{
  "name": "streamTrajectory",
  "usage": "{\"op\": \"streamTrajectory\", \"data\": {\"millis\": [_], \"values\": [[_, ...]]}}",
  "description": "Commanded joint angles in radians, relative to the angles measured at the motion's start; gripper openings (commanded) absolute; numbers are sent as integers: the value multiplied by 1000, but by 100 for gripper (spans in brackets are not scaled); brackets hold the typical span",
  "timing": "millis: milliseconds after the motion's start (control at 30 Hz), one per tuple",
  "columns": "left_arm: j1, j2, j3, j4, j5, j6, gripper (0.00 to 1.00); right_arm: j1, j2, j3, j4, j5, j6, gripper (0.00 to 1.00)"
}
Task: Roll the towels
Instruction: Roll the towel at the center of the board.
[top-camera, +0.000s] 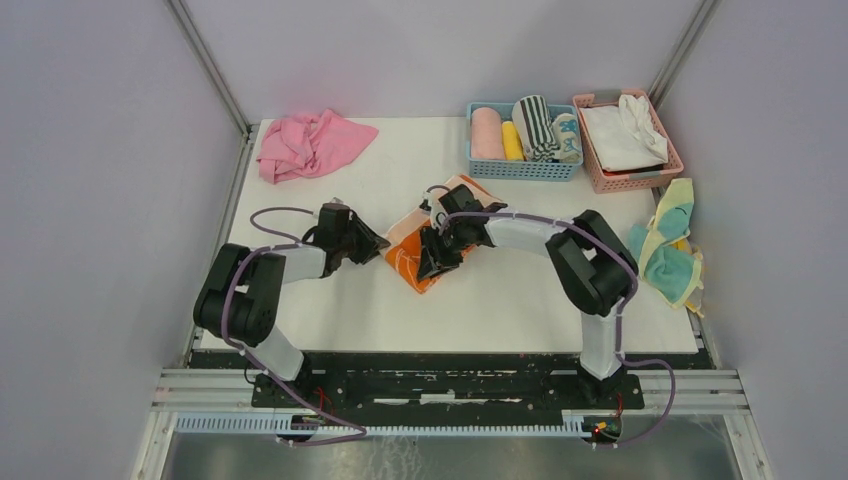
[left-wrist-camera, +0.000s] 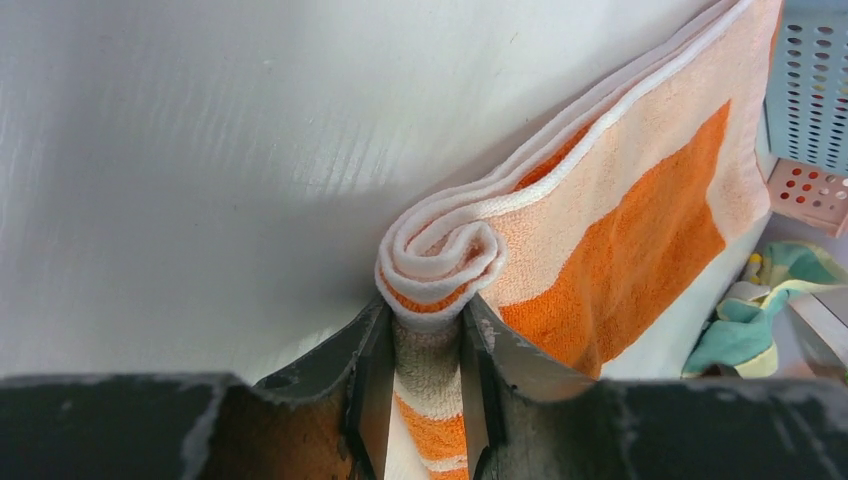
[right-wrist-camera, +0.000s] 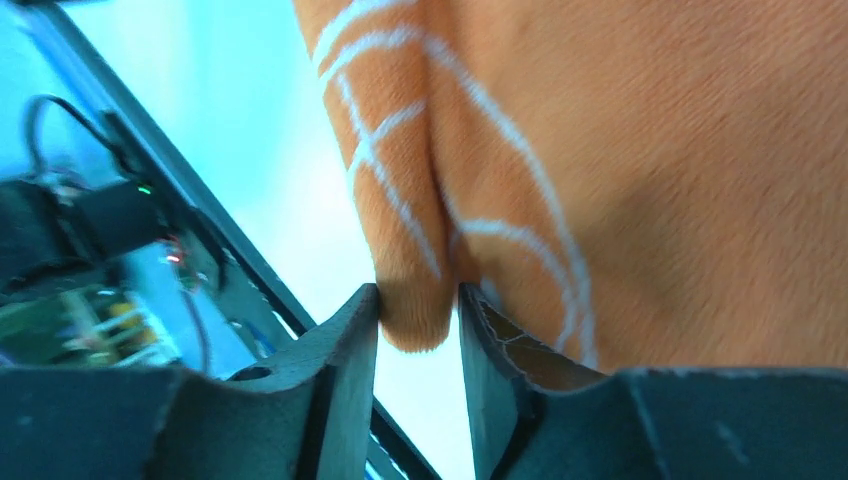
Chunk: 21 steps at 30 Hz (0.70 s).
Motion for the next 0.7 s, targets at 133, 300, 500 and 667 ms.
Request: {"op": "streamTrajectory", "data": {"millis": [133,300,500,667], "values": [[-53,-21,-11,-205,-163,56,35,224,-265,68,-257,584,-259,52],[-68,-47,-7,-220,-180,54,35,340,-286,79,-193,778,-331,52],[-74,-57,-4,-224,-183,44,35,387,-186,86,-88,837,-370,52],[-84,-53,-2,-222,-188,38,35,396,-117,58,-37,890,-392,52]]}}
